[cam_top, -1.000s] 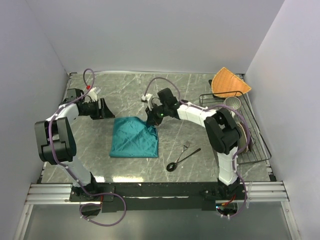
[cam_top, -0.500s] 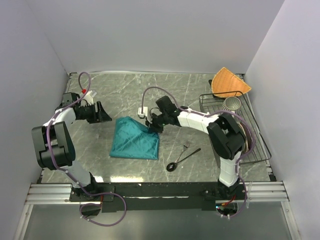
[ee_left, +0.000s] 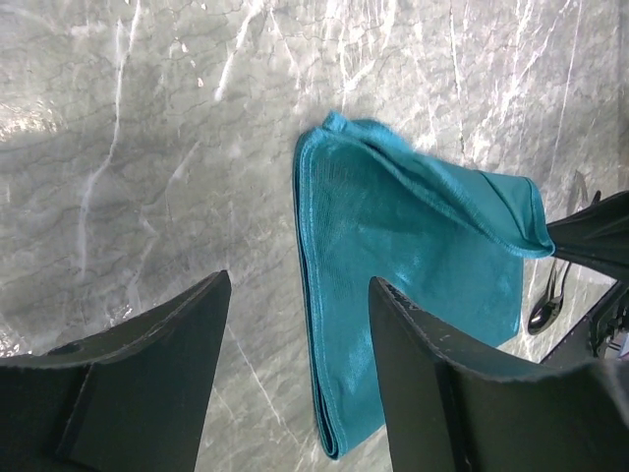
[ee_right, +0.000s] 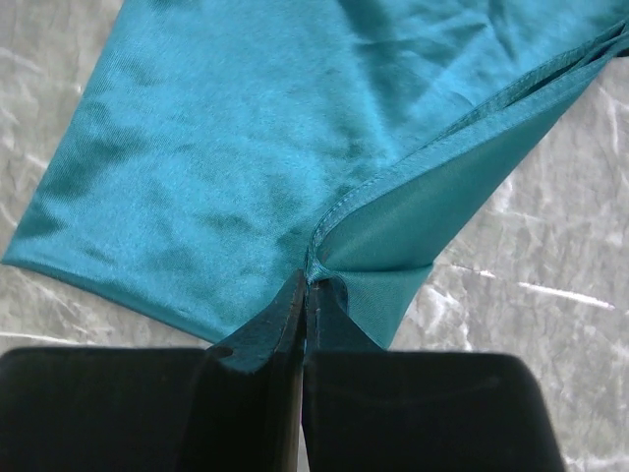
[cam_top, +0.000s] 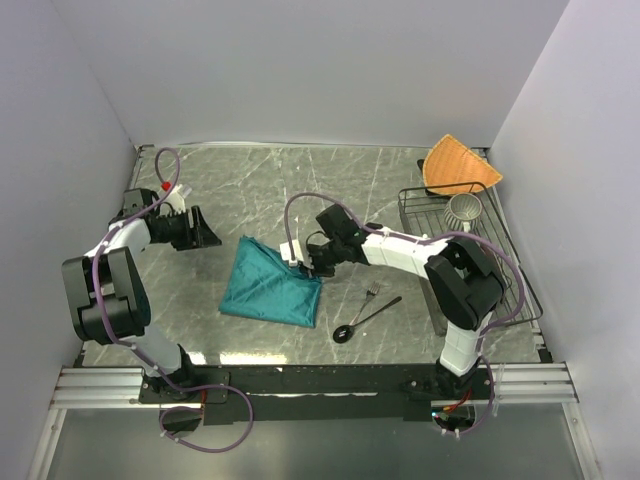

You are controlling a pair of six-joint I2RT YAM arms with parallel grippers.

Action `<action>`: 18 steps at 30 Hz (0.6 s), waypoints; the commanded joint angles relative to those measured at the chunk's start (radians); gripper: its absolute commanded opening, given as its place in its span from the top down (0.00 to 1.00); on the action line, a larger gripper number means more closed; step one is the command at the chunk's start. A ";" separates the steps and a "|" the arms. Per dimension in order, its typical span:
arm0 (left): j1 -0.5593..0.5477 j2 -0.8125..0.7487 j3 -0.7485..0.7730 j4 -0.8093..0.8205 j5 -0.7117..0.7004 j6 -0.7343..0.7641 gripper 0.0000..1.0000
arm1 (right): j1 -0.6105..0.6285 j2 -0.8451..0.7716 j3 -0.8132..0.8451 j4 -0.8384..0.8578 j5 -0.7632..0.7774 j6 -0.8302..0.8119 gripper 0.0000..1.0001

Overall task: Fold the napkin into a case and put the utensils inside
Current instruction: Fold the lower triangle-folded napkin at the center of the board.

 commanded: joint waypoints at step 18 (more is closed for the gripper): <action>-0.019 -0.037 0.063 -0.135 0.031 0.224 0.45 | 0.055 -0.101 -0.092 -0.122 -0.005 -0.377 1.00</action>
